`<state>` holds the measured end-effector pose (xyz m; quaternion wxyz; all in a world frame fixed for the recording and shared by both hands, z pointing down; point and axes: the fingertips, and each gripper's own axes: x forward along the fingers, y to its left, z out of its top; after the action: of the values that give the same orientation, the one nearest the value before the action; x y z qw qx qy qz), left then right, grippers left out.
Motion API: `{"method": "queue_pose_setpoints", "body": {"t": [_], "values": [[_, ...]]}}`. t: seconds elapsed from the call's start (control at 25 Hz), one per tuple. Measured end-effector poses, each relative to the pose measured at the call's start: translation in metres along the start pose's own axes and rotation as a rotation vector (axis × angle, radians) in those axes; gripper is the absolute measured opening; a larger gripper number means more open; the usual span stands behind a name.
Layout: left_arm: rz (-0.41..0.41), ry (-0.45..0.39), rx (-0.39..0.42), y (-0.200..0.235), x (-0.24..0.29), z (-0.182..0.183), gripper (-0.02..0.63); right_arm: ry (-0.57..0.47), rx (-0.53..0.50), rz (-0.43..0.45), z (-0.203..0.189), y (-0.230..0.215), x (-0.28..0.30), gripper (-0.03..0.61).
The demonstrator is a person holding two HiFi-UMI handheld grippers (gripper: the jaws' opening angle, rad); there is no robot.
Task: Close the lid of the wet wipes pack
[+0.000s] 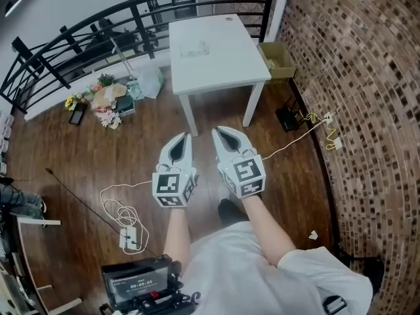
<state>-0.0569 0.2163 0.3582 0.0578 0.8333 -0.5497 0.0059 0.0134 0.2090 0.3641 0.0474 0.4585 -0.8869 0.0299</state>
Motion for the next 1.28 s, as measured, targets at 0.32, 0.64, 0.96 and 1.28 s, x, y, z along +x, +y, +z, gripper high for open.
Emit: {"method": "queue_pose_setpoints", "body": {"t": [0.32, 0.64, 0.96, 1.28], "values": [[0.019, -0.038, 0.057, 0.028, 0.126, 0.046, 0.014, -0.061, 0.018, 0.035, 0.047, -0.096, 0.095, -0.009], [0.062, 0.020, 0.014, 0.077, 0.192, 0.026, 0.014, 0.019, 0.076, 0.029, 0.010, -0.141, 0.159, -0.009], [0.030, 0.016, -0.019, 0.132, 0.293, 0.017, 0.015, 0.046, 0.045, 0.036, 0.008, -0.182, 0.251, -0.009], [-0.013, -0.043, -0.014, 0.220, 0.409, 0.062, 0.015, 0.026, 0.000, 0.015, 0.049, -0.232, 0.393, -0.009]]}}
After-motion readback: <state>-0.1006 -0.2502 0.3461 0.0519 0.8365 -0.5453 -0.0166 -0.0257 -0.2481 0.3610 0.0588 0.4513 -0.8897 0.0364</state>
